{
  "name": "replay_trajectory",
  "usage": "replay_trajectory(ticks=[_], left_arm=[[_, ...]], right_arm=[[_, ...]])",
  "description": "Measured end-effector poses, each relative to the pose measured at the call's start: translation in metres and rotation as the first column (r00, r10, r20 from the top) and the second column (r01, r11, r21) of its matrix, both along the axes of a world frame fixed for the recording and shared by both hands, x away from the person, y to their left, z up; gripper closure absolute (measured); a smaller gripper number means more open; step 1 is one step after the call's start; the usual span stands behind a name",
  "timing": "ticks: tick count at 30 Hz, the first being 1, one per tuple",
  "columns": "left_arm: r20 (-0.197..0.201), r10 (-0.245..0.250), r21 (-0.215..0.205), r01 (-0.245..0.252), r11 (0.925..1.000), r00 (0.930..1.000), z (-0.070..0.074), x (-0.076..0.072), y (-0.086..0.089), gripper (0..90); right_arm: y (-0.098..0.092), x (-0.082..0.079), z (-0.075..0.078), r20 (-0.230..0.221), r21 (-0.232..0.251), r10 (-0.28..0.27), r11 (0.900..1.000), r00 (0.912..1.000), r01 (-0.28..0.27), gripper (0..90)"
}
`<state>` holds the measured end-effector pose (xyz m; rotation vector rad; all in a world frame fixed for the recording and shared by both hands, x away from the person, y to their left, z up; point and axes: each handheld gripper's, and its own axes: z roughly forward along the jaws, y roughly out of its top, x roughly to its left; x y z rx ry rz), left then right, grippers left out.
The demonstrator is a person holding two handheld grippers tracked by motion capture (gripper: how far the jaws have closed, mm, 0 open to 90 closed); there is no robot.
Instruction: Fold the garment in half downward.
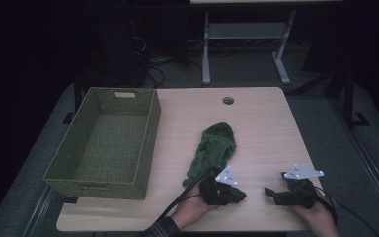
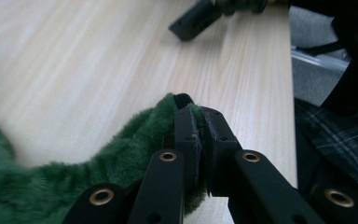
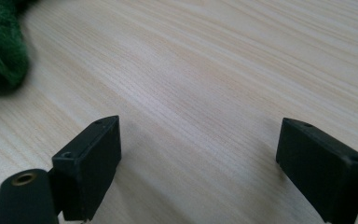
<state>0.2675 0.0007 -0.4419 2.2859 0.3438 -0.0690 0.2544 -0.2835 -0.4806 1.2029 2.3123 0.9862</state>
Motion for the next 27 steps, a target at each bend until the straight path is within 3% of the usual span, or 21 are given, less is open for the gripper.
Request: replay_trajectory(ticks=[6,12,17,20,23,27], left_arm=[[0.007,0.035,-0.065,-0.035,0.9973,0.9994,0.02,0.01,0.011,85.1],[0.032,0.094,-0.103,-0.091,0.9905,0.995,0.037,0.027,0.025,85.0],[0.036,0.148,-0.104,-0.144,0.9841,0.9883,0.038,0.047,0.034,84.5],[0.03,0.171,-0.079,-0.168,0.9826,0.9848,0.033,0.058,0.037,83.7],[0.027,0.209,-0.052,-0.207,0.9768,0.9776,0.025,0.067,0.04,82.3],[0.079,0.259,-0.019,-0.258,0.9659,0.9627,0.022,0.074,0.043,77.5]], right_arm=[[-0.001,0.001,-0.002,-0.007,0.022,0.003,1.0,1.0,-0.003,13.1],[-0.001,0.001,-0.002,-0.008,0.022,0.004,1.0,1.0,-0.003,12.8],[-0.001,0.001,-0.002,-0.008,0.023,0.003,1.0,1.0,-0.002,12.8],[-0.001,0.001,-0.002,-0.007,0.022,0.004,1.0,1.0,-0.004,12.8],[-0.001,0.001,-0.002,-0.007,0.022,0.004,1.0,1.0,-0.004,12.8],[-0.001,0.001,-0.002,-0.006,0.022,0.005,1.0,1.0,-0.005,12.8]])
